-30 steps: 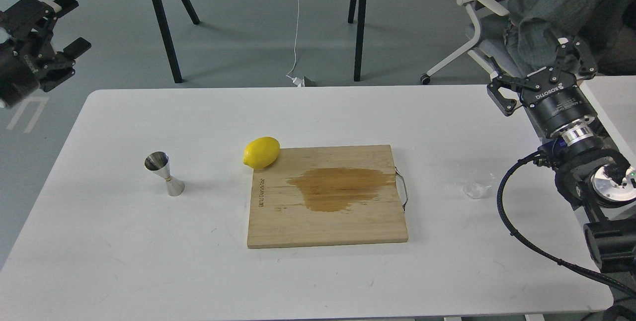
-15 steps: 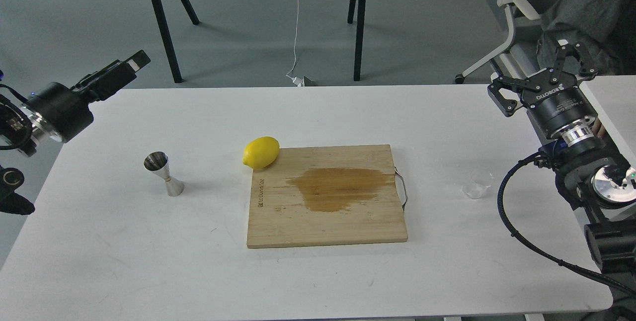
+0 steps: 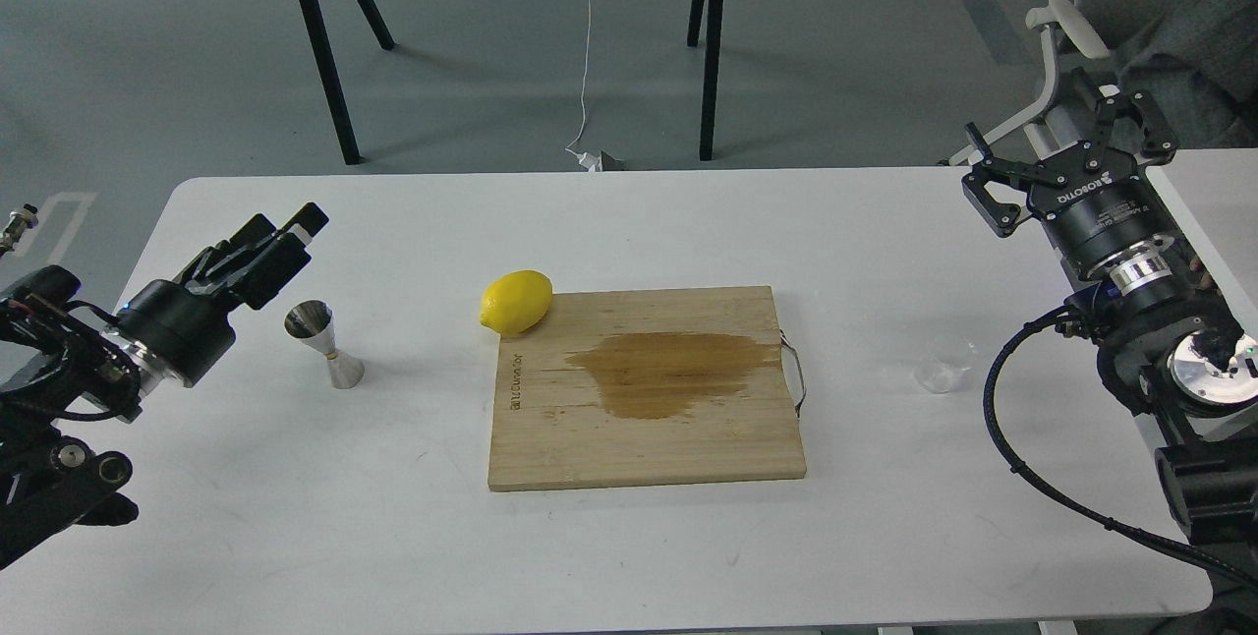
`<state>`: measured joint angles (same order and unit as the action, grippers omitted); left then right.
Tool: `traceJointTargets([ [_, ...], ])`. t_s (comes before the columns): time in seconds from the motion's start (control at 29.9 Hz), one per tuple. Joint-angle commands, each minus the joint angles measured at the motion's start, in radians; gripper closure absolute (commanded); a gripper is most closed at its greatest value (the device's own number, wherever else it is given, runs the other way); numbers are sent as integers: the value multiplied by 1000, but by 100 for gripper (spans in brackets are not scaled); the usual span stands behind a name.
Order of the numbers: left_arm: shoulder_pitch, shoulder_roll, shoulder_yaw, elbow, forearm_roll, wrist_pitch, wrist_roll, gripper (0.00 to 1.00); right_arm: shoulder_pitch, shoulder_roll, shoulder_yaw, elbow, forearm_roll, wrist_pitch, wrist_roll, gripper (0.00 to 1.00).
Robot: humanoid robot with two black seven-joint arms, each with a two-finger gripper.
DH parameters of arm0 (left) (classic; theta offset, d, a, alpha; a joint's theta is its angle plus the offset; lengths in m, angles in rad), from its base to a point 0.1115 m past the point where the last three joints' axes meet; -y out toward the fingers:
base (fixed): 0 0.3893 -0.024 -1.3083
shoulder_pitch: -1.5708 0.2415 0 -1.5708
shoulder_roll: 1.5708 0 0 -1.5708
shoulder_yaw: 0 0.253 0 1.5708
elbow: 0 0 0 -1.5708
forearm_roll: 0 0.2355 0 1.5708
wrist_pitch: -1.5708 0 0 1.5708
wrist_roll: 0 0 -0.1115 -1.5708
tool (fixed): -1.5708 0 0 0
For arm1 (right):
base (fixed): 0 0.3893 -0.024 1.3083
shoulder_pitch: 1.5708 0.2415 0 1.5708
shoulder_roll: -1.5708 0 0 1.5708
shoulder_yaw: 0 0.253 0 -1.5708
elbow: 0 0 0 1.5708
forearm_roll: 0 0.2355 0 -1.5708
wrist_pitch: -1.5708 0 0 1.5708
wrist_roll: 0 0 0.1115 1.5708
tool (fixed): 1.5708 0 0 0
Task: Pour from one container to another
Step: 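Move the left gripper down toward the metal jigger beside the board, then close the left gripper around the metal jigger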
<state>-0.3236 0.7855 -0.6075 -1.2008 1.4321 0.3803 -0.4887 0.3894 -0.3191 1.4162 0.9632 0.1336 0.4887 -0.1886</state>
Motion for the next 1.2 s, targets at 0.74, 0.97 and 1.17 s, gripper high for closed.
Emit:
traceJointTargets([
  [0.74,90,-29,2,145,105,68,0,0,2,-3,-2,3,1,0,0,1],
  [0.97,118,-32,2,148,113,80,0,0,2,-3,-2,5,3,0,0,1],
  [1.17,144,-60,5,199,125,84,0,0,0,-3,-2,6,3,0,0,1],
])
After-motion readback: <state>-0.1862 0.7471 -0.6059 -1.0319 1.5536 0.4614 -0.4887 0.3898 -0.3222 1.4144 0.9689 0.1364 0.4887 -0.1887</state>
